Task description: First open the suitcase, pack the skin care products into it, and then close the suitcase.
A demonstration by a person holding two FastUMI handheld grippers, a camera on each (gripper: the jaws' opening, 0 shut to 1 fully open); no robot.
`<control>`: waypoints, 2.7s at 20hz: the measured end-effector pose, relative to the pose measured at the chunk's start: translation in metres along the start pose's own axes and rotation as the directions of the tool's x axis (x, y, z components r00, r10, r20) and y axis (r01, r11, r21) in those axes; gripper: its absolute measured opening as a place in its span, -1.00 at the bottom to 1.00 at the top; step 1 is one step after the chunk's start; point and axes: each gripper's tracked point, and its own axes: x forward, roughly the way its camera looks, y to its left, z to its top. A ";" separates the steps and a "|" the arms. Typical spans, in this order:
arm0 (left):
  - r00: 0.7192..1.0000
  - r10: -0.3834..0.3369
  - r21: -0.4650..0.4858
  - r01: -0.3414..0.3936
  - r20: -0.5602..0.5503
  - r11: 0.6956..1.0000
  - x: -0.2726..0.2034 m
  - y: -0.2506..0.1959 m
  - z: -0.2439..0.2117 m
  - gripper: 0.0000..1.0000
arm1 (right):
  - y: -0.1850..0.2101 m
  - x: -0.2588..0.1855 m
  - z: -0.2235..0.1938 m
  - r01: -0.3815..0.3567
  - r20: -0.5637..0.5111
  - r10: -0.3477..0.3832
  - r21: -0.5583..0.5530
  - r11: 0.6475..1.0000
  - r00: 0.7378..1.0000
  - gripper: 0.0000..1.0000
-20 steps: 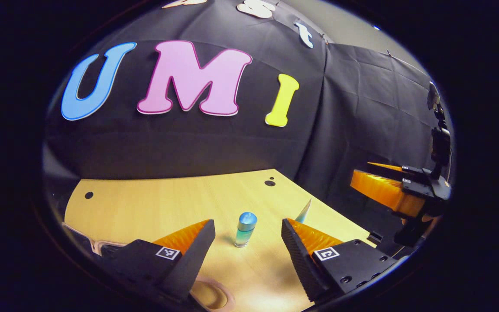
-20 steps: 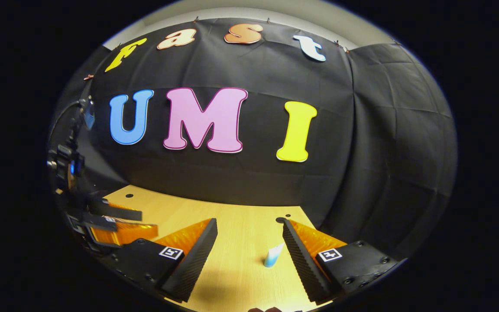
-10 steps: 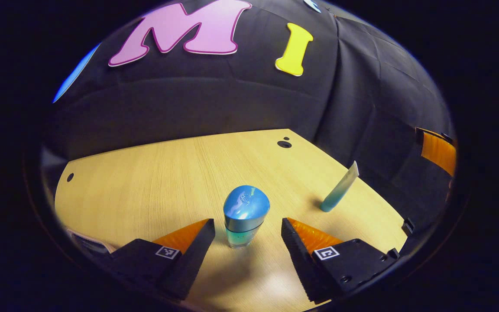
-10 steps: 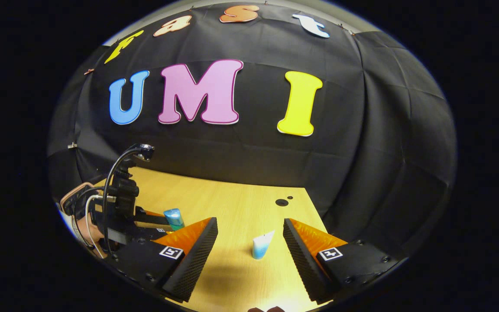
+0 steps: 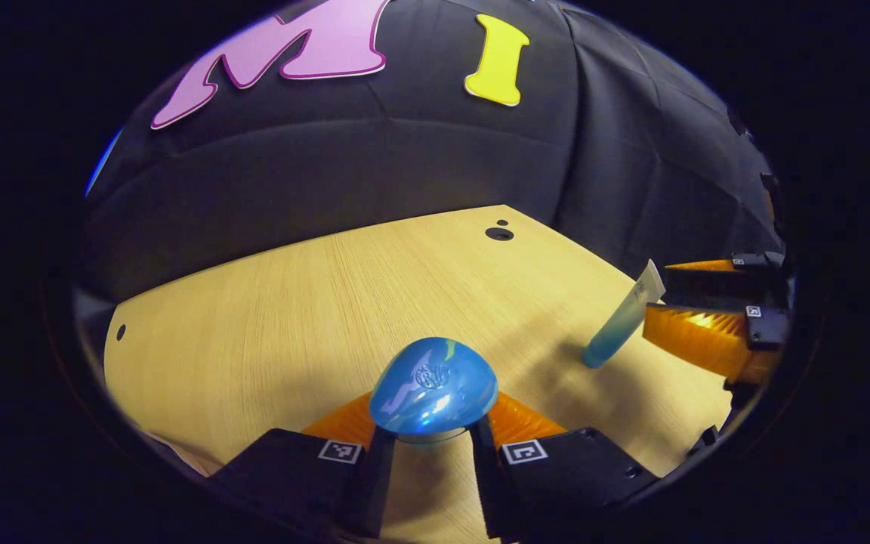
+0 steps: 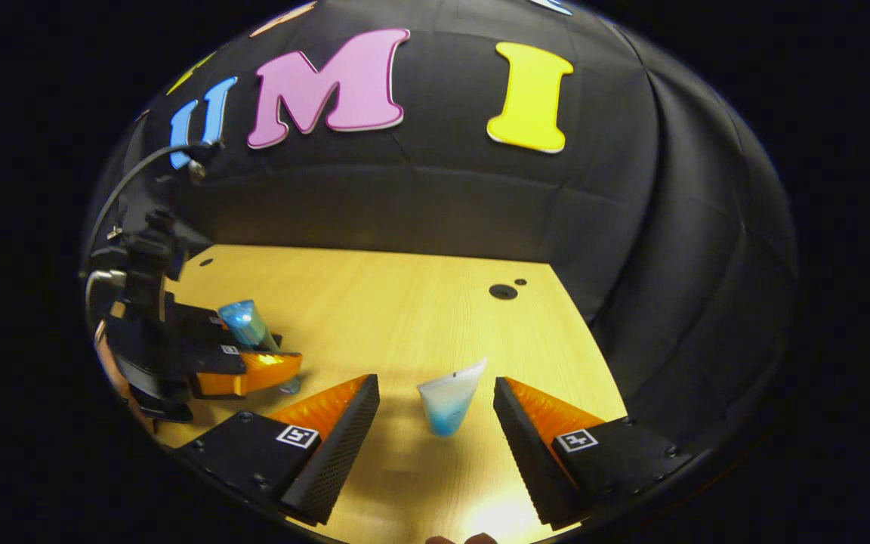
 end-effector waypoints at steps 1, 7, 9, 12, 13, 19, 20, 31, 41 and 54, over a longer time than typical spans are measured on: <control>1.000 0.004 -0.011 -0.004 -0.005 1.000 -0.001 0.001 -0.002 0.04 | -0.003 0.008 -0.005 0.002 -0.014 -0.002 0.003 1.000 1.000 0.95; 0.999 0.020 -0.029 -0.020 0.027 0.999 0.002 0.001 -0.001 0.02 | -0.006 0.050 -0.031 0.012 -0.090 -0.010 0.021 1.000 0.996 0.87; 1.000 0.010 -0.027 -0.010 0.013 1.000 0.004 0.000 -0.004 -0.01 | -0.010 0.054 -0.049 0.029 -0.153 -0.024 0.029 0.999 0.988 0.41; 1.000 -0.003 -0.021 0.003 -0.001 1.000 0.004 0.000 -0.001 -0.03 | -0.004 0.052 -0.049 0.001 -0.155 0.002 0.020 1.000 0.988 -0.12; 1.000 0.012 -0.019 -0.012 -0.011 1.000 0.003 0.002 0.000 -0.03 | 0.001 0.045 -0.047 -0.015 -0.153 0.015 0.002 1.000 0.988 -0.18; 1.000 0.020 -0.019 -0.020 0.016 1.000 -0.064 0.020 0.024 -0.19 | 0.054 -0.027 0.004 -0.145 -0.042 0.143 -0.035 0.989 0.989 -0.18; 0.999 0.027 -0.017 -0.026 0.029 1.000 -0.086 0.029 0.030 -0.13 | 0.065 -0.042 0.014 -0.166 -0.018 0.166 -0.039 0.985 0.986 -0.18; 0.860 0.137 -0.056 -0.189 -0.491 0.980 -0.296 0.169 -0.134 -0.16 | 0.227 -0.137 0.064 -0.373 0.118 0.374 -0.031 0.927 0.920 -0.18; 0.631 0.129 -0.102 -0.316 -0.765 0.943 -0.264 0.204 -0.280 -0.16 | 0.308 -0.173 0.029 -0.427 0.020 0.429 -0.057 0.902 0.903 -0.19; 0.867 0.183 -0.250 -0.326 -0.465 0.912 -0.295 0.210 -0.216 0.31 | 0.396 -0.169 -0.006 -0.504 -0.193 0.482 -0.088 0.859 0.855 -0.18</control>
